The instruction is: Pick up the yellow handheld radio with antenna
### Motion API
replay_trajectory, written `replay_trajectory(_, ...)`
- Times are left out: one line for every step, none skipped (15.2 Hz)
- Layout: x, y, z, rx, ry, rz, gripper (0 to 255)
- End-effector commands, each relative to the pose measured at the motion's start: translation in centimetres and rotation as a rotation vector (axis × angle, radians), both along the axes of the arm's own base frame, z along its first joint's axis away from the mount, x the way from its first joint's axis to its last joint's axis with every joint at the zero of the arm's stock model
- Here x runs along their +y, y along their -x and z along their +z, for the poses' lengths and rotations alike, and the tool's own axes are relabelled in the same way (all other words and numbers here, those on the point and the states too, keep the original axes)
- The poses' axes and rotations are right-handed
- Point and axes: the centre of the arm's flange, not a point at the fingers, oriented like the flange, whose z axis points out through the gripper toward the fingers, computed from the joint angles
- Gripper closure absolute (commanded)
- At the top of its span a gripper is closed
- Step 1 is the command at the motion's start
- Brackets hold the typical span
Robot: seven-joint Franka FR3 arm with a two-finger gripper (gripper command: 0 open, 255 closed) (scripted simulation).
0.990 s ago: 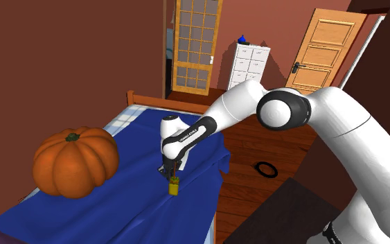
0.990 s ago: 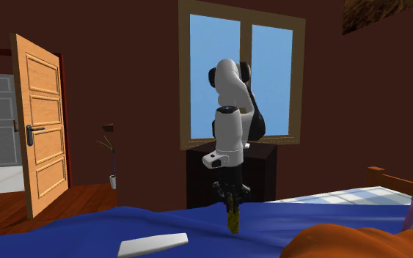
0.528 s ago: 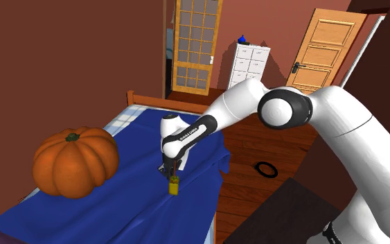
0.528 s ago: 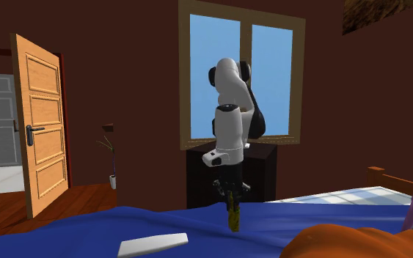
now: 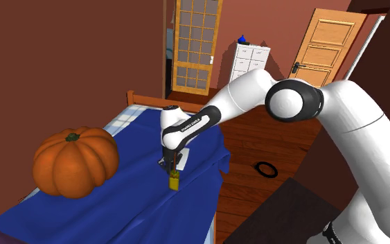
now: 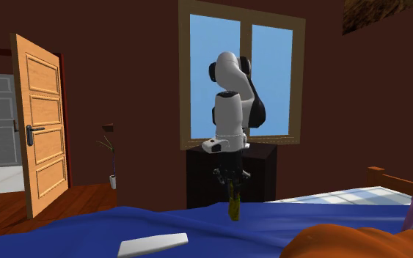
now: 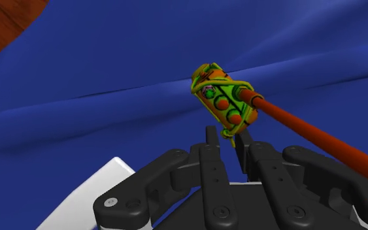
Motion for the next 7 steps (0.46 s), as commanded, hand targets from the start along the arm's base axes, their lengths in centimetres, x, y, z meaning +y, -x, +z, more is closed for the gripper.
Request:
replay_trajectory(0.0,0.0,1.1,0.0,0.0,0.0,255)
replay_trajectory(0.0,0.0,1.6,0.0,0.0,0.0,255)
replay_trajectory(0.0,0.0,2.1,0.0,0.0,0.0,255)
replay_trajectory(0.0,0.0,2.6,0.0,0.0,0.0,255)
replay_trajectory(0.0,0.0,3.2,0.0,0.0,0.0,255)
replay_trajectory(0.0,0.0,3.3,0.0,0.0,0.0,255)
replay_trajectory(0.0,0.0,3.3,0.0,0.0,0.0,255)
